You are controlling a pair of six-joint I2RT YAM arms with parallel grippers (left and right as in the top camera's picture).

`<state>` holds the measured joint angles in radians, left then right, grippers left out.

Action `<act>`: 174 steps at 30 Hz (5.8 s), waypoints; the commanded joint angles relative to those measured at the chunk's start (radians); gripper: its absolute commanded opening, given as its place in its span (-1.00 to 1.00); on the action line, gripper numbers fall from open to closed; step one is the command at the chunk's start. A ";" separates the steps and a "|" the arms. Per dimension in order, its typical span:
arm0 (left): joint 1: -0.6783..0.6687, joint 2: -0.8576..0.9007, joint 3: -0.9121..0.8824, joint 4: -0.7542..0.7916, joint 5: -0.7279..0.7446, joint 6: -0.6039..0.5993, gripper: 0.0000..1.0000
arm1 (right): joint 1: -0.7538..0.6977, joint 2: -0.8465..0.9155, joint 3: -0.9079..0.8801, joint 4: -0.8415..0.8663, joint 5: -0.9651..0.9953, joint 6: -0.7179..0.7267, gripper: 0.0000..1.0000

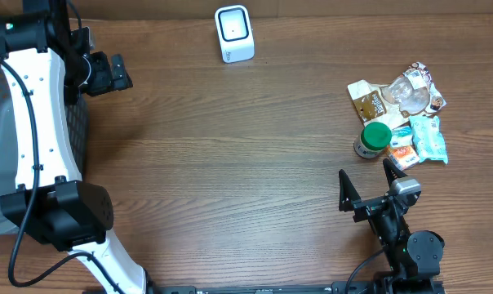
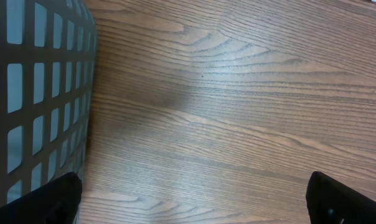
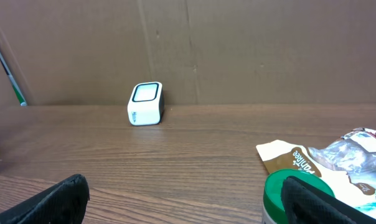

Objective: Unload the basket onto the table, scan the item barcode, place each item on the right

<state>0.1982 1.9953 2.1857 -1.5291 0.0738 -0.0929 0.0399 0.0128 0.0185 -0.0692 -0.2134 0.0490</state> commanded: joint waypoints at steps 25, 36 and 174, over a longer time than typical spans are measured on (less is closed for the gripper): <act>-0.002 -0.019 0.003 0.002 -0.004 0.026 0.99 | 0.005 -0.010 -0.010 0.007 -0.005 0.007 1.00; -0.093 -0.224 0.003 0.001 -0.004 0.026 0.99 | 0.005 -0.010 -0.010 0.007 -0.005 0.007 0.99; -0.179 -1.991 -2.181 1.455 -0.026 0.279 0.99 | 0.005 -0.010 -0.011 0.007 -0.005 0.007 1.00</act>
<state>0.0093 0.0151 0.0090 -0.0746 0.0368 0.2085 0.0399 0.0128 0.0185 -0.0677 -0.2134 0.0525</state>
